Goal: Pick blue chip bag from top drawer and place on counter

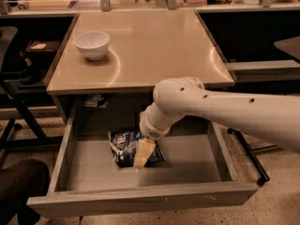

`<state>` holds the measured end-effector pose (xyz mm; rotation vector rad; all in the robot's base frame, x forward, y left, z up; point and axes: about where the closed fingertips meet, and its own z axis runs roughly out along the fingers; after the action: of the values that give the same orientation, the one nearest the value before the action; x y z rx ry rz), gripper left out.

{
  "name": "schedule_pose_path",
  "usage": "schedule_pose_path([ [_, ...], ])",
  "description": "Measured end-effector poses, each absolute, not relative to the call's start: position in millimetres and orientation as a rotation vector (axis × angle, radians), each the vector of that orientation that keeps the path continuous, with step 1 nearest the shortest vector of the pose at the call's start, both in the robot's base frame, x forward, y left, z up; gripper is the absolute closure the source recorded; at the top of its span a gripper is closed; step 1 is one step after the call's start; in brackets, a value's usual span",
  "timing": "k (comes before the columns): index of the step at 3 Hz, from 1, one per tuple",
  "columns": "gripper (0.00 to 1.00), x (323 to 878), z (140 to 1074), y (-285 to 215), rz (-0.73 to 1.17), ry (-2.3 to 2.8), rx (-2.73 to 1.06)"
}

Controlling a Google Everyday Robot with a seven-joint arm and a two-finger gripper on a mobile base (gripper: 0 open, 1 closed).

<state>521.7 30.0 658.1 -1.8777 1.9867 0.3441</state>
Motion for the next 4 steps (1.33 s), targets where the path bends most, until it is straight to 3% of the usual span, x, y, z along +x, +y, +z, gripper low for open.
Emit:
schedule_pose_path([
  [3,0.0,527,603,53,0.418,1.995,-1.87],
  [4,0.18,526,602,53,0.418,1.995,-1.87],
])
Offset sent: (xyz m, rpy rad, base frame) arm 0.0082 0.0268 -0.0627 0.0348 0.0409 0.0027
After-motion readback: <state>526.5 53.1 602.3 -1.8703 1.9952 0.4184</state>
